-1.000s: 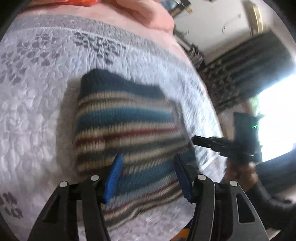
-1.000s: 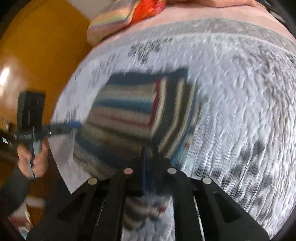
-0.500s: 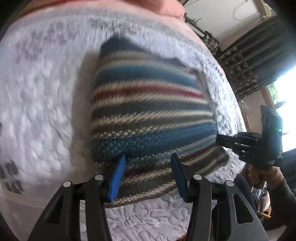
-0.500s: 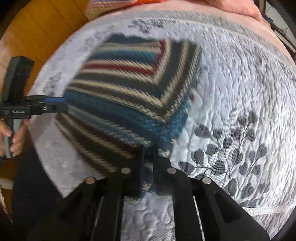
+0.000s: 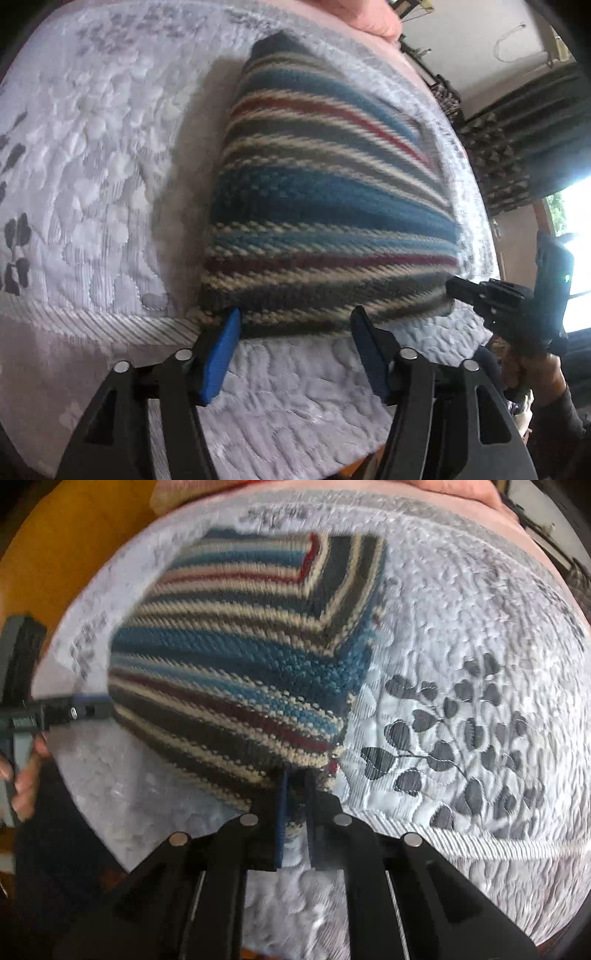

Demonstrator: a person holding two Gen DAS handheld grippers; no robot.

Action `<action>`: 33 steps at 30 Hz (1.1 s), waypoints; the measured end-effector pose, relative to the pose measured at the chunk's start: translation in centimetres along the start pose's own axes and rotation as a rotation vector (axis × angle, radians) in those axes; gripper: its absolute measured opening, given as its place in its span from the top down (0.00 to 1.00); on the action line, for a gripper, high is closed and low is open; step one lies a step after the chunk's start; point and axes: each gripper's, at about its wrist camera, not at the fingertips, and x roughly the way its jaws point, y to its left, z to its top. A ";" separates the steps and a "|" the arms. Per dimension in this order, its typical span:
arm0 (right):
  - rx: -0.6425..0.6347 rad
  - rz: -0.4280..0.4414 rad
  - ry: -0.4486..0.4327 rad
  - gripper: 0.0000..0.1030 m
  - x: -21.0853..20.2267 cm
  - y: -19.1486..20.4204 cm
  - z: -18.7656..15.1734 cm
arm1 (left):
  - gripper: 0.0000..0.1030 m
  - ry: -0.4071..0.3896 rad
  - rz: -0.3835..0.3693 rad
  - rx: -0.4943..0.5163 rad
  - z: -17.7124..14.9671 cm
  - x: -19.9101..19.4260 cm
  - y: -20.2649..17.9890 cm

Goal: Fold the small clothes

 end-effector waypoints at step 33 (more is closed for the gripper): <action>0.084 -0.329 -0.383 0.03 -31.0 16.0 -14.1 | 0.15 -0.414 0.401 0.192 -18.5 -27.2 -21.1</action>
